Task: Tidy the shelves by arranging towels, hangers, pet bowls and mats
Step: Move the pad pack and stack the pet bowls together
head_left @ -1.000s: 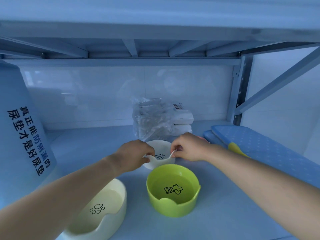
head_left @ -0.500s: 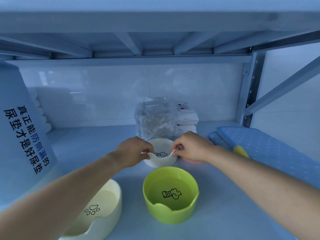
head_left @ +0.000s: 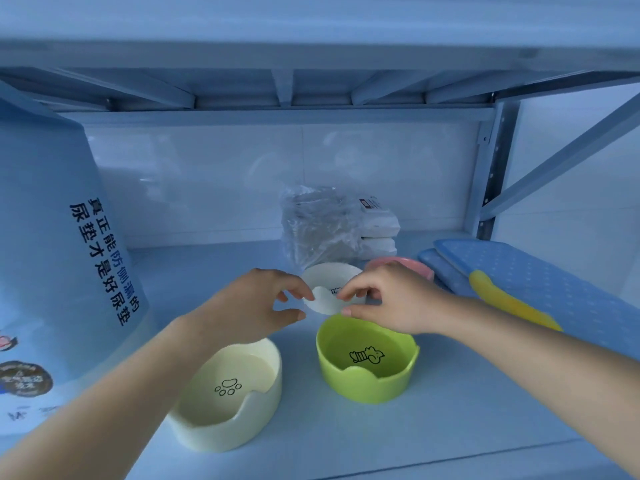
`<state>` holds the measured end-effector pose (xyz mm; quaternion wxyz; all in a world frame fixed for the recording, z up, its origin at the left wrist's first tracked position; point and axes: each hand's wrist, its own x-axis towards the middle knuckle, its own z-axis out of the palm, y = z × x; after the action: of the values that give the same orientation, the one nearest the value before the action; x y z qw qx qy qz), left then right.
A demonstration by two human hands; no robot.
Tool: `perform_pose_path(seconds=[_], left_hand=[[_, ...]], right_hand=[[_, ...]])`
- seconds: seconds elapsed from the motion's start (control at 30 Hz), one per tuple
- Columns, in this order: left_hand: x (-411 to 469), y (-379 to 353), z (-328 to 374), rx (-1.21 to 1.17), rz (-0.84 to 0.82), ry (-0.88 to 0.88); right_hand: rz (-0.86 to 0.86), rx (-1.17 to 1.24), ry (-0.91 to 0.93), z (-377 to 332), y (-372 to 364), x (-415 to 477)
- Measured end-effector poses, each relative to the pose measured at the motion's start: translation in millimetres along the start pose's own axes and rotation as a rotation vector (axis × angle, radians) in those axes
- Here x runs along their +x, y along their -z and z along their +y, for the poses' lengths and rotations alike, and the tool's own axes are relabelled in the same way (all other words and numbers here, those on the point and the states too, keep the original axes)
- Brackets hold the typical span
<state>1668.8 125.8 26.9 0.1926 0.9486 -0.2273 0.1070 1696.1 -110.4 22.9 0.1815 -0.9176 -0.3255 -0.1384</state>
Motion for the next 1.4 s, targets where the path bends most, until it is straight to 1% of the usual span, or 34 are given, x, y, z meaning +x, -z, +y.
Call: perform_pose_path(seconds=[0.1,0.17,0.23,0.3,0.4,0.53,0.6,0.67,0.8,0.87,1.03,1.17,1.23,1.33,1.4], left_hand=[[-29.2,0.1,-4.0,-0.002,-0.029,-0.003],[-44.7,2.4,-8.2,-0.021,-0.043,0.000],[-58.3,6.7,-13.1,-0.042,-0.049,0.010],[-70.3,8.7,-17.3,-0.070,-0.062,0.009],[-86.4,5.1,-17.3,-0.096,-0.083,-0.019],[-97.9,-0.9,-11.1,-0.059,-0.071,-0.036],[-104.8,-0.8,-12.1,-0.008,-0.037,-0.040],[-112.6,-1.6,-12.9,-0.010,-0.014,-0.032],[-121.9,-7.3,-11.2,-0.011,-0.038,-0.039],[-121.1,-11.0,-11.7,0.033,-0.024,-0.050],[-106.7,-21.5,-2.0,0.108,-0.002,-0.059],[-91.4,-29.9,8.9,0.073,0.003,-0.063],[-89.8,-32.0,7.8,0.076,0.030,-0.056],[-93.6,-34.4,1.4,0.115,0.149,0.005],[-96.9,-35.0,-3.2,0.104,0.182,0.030]], right_hand=[[-0.043,0.009,-0.022,-25.6,-5.0,-9.9],[-0.037,-0.018,-0.015,-41.5,-9.6,-15.0],[-0.053,0.017,-0.025,-55.5,-14.5,-19.3],[-0.048,0.067,-0.052,-67.0,-20.0,-25.3],[-0.032,0.031,-0.106,-80.8,-29.1,-35.3],[-0.023,-0.068,-0.111,-89.2,-33.5,-47.6],[-0.008,-0.084,-0.124,-91.2,-32.7,-55.7],[0.005,-0.079,-0.141,-90.7,-31.4,-64.1],[0.033,-0.101,-0.176,-89.5,-37.3,-75.1],[0.069,-0.102,-0.195,-89.0,-43.4,-76.3],[0.220,-0.042,-0.227,-92.7,-55.9,-69.9],[0.262,-0.006,-0.189,-101.2,-65.7,-64.5],[0.272,-0.006,-0.187,-100.4,-66.4,-67.1],[0.276,-0.047,-0.209,-92.8,-65.0,-77.1],[0.266,-0.069,-0.232,-89.6,-64.5,-82.6]])
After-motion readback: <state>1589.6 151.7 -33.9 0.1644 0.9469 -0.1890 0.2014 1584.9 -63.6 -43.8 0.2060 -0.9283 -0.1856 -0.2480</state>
